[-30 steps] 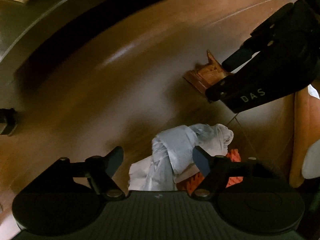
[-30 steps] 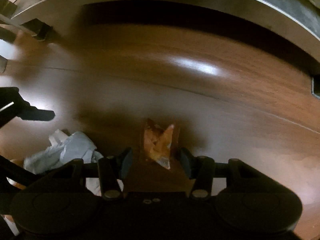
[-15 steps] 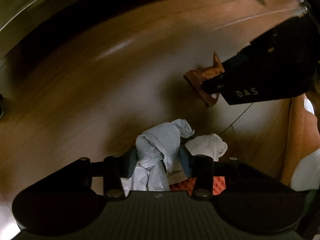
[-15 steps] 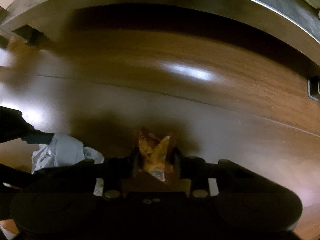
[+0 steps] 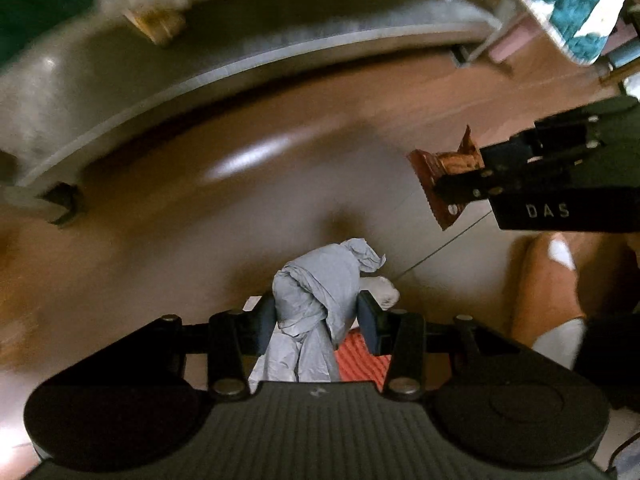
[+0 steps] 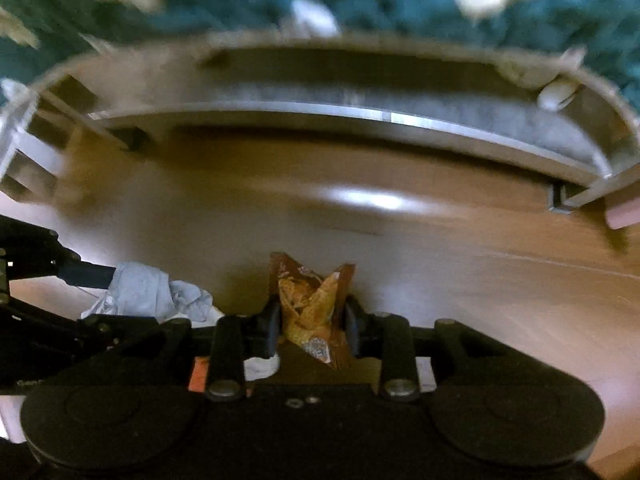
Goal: Collect trash
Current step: 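Carry the white cloth and orange wrapper up over the teal wastebasket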
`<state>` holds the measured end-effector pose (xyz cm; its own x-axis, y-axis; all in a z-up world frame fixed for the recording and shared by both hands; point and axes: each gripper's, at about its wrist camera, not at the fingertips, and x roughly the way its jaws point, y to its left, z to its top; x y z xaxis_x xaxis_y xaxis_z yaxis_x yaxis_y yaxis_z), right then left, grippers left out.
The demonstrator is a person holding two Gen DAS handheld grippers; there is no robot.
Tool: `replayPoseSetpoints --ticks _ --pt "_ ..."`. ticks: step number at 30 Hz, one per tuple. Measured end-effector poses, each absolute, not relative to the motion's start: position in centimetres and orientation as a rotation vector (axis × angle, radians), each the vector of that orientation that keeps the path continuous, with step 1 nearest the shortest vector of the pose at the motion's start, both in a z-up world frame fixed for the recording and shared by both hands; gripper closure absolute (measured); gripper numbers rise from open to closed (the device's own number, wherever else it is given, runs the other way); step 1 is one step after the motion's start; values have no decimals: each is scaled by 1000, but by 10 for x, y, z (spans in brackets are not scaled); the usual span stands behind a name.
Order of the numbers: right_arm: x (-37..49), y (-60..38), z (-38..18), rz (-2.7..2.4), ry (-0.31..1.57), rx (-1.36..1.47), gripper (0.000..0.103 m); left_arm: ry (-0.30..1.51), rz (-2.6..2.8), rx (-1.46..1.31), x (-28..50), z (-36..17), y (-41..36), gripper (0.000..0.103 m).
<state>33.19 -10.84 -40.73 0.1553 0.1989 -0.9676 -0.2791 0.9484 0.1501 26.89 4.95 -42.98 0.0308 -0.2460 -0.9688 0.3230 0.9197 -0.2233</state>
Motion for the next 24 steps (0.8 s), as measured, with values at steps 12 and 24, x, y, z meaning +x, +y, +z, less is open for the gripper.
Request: replayPoseSetpoints --ticks 12,24 --pt "289 -110 -207 396 1118 -33 72 1254 -329 56 248 -237 69 61" --pt "210 -118 -49 475 854 -21 72 964 -238 -70 179 -82 70 61"
